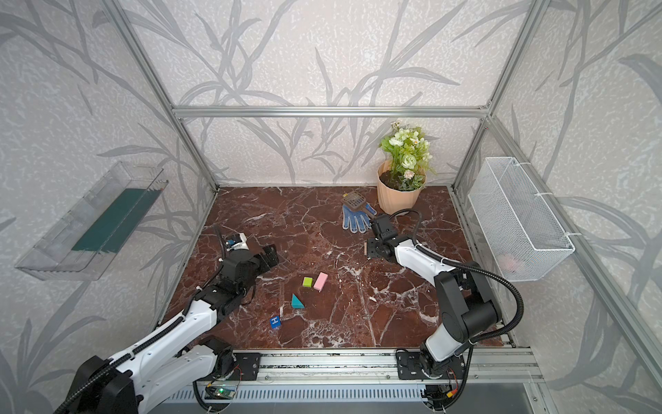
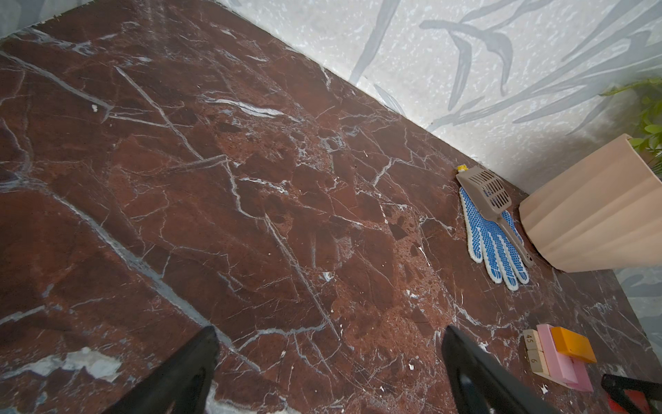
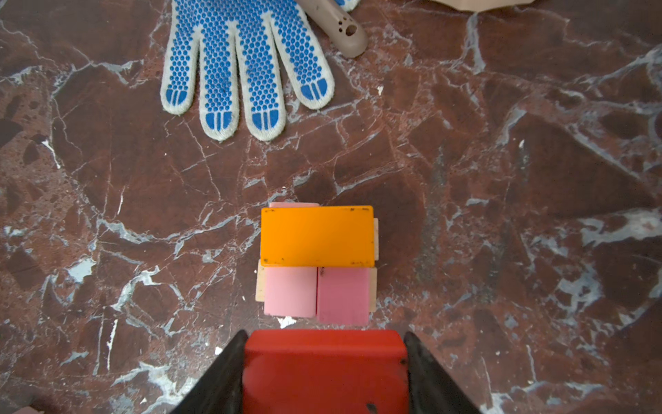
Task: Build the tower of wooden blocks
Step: 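Carry the red block with the right gripper over the wooden stack, then lower the red block beside the orange block on the pink bars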
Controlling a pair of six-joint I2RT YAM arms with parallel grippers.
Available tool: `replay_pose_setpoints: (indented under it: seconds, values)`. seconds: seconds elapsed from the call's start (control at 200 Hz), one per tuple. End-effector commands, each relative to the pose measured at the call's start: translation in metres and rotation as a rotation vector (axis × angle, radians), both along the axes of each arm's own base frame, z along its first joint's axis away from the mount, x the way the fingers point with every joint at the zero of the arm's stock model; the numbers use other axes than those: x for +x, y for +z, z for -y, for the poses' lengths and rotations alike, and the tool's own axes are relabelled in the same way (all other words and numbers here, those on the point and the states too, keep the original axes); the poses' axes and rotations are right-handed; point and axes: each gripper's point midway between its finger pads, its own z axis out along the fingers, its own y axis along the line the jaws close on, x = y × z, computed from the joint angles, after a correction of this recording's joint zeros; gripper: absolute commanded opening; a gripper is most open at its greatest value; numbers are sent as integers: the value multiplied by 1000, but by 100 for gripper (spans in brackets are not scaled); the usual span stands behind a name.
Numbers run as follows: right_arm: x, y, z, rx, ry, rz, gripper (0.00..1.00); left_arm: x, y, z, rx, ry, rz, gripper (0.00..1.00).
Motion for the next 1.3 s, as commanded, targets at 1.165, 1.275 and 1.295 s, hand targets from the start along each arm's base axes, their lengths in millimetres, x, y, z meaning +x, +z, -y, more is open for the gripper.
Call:
replay_pose_setpoints:
  seconds: [1.165,1.275,1.295]
  values:
    - [21,-20,-7,-46,8,-56,20,6,12,3,-1,-4,15,98]
    - [21,-21,-7,-46,9,-60,20,6,11,3,0,-4,13,98]
    - [21,-21,-7,-46,9,-61,20,7,11,4,0,-6,13,98]
